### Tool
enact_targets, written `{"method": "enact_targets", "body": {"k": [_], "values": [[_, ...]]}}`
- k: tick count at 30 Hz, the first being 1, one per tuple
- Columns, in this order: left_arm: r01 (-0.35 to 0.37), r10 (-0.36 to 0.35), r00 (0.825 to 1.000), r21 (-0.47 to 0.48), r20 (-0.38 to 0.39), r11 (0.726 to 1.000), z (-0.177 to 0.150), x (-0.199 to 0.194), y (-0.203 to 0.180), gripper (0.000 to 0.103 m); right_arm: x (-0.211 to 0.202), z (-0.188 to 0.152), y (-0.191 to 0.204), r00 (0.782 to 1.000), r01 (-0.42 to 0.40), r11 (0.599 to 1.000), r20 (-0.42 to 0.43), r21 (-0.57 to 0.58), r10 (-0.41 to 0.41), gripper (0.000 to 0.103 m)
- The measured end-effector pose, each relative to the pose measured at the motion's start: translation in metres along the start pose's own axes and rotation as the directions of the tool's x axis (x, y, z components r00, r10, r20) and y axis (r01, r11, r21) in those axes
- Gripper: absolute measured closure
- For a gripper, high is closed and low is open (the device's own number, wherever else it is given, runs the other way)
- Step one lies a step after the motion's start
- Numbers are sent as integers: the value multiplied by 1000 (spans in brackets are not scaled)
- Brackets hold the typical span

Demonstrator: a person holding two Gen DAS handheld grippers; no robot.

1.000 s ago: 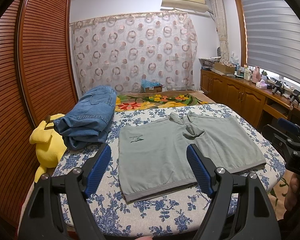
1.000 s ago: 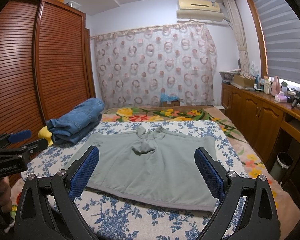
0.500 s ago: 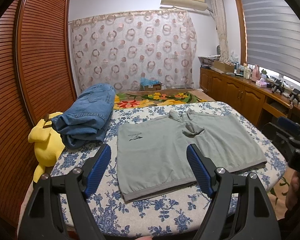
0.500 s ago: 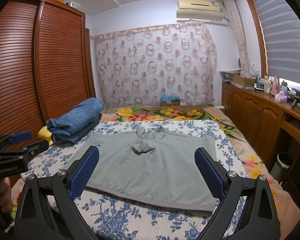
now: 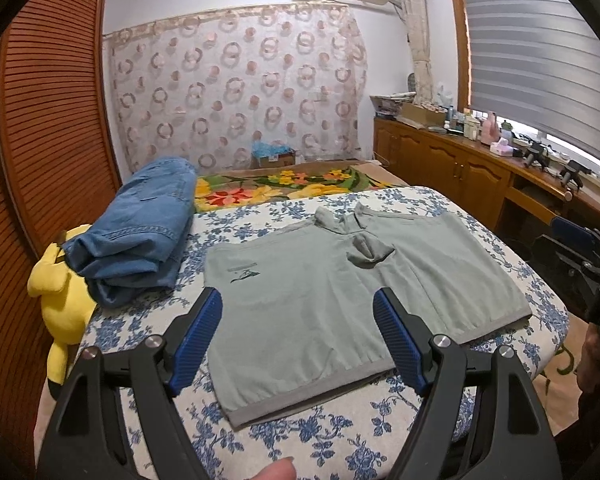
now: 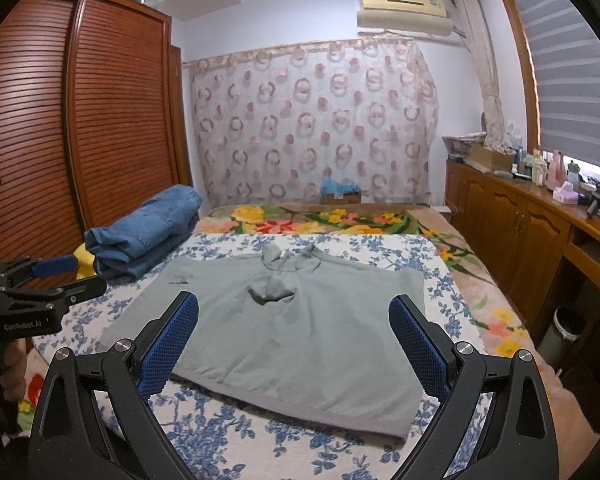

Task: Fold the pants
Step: 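Reach the right tool to the sweatshirt's side edge and close on it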

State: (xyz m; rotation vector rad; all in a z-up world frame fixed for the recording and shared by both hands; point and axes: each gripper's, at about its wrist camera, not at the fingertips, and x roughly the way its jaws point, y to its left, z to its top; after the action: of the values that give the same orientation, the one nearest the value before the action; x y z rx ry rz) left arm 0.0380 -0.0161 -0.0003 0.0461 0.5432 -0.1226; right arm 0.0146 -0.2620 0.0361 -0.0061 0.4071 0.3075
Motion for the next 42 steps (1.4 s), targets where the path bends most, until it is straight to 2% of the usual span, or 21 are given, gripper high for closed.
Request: {"method": "enact_targets", "body": {"k": [9,16,23,28,36,42], "values": [[60,-59,998,19,-21,998,-2,22,-2,24,18,-2,-21,1000,1,1000,-19,-9,-2,7],[103,-101,993,26,-66,994,-1,45,-8,24,41,-6,-52,997,1,1000,-74,-27,-2,12],[121,-119,990,31,-83,992,2,56,-15,24,79,-10,-86,985,4,999,-171,-42,-11,27],[132,-128,986,29,-106,991,6,68,-18,24,113,-8,-117,970,14,1000,-244,-12,-16,37],[146,-142,978,16,-152,989,2,87,-17,24,162,-8,-159,938,29,998,-347,64,-5,62],[154,-149,970,14,-195,988,-6,100,-18,24,196,-5,-176,915,53,994,-404,95,-10,68]]}}
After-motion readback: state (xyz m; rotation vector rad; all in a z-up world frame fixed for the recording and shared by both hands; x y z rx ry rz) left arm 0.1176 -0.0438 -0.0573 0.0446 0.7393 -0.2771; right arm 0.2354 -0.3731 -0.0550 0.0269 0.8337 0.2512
